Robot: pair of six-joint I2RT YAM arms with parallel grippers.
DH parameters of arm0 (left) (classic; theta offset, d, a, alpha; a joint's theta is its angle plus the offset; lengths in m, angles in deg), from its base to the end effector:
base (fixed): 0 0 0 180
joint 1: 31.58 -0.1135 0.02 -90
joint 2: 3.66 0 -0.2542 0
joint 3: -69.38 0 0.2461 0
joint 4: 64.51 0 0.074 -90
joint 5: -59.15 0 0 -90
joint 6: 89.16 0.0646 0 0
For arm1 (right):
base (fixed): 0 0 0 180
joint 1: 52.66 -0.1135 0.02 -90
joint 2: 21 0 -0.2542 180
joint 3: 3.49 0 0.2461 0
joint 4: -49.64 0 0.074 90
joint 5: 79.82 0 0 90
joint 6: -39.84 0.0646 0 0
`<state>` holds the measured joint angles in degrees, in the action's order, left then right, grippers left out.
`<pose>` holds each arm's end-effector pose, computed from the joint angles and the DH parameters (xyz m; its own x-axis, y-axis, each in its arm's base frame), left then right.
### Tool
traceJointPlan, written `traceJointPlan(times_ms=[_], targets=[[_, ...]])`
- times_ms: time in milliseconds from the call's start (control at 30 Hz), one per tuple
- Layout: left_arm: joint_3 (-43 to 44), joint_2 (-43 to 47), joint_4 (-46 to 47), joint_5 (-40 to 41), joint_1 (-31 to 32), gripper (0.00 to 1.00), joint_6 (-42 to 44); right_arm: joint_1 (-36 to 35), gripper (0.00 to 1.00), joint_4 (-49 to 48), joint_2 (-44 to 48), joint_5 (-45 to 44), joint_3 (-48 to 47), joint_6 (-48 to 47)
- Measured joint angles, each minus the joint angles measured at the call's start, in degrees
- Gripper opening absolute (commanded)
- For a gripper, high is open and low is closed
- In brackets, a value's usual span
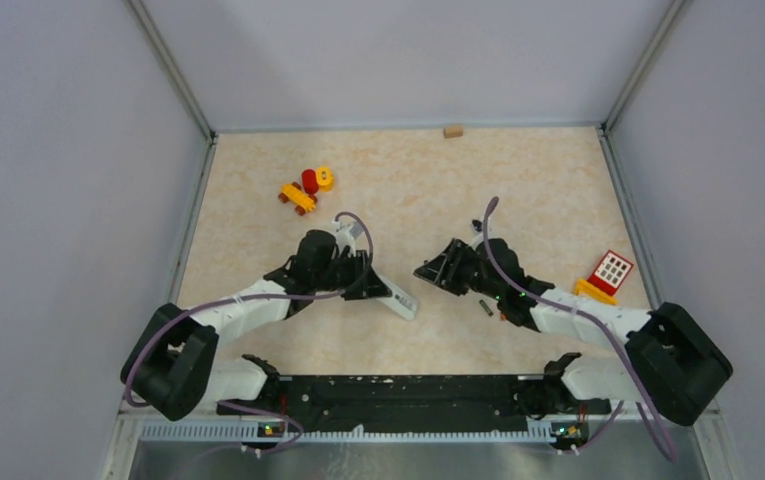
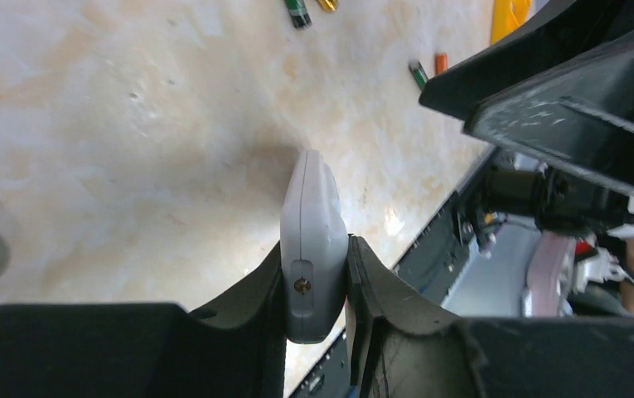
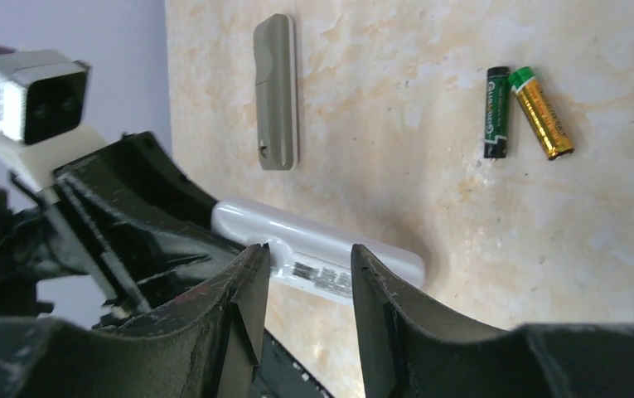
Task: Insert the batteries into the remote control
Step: Remove the battery cover from the remote control.
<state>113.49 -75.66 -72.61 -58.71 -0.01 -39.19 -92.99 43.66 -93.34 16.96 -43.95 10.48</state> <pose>0.2100 -0.1645 0.1631 -0.8883 -0.1216 -0.4429 0.2791 0.6231 -0.7307 0.2056 0.1845 0.1654 -0.7939 0.4613 -0.3961 -0.0646 0.5838 0.8093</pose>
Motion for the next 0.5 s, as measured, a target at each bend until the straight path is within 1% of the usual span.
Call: traceJointPlan(times_ms=[100, 267, 400, 500], targets=[[0.0, -2.8, 1.6, -5.3, -0.1, 0.0, -0.1, 0.0, 0.44, 2.4, 4.3, 1.5, 0.6, 0.3], [0.0, -11.1, 10.4, -11.8, -0.1, 0.0, -4.2, 0.0, 0.44, 6.2, 8.3, 3.8, 3.6, 2.6], [0.0, -16.5, 17.7, -14.4, -0.1, 0.0, -8.3, -0.1, 0.44, 10.4, 10.5, 3.3, 6.1, 4.2], [0.0, -18.7, 21.4, -15.2, -0.1, 0.0, -10.3, -0.5, 0.42, 12.3, 11.6, 2.3, 6.9, 5.6]])
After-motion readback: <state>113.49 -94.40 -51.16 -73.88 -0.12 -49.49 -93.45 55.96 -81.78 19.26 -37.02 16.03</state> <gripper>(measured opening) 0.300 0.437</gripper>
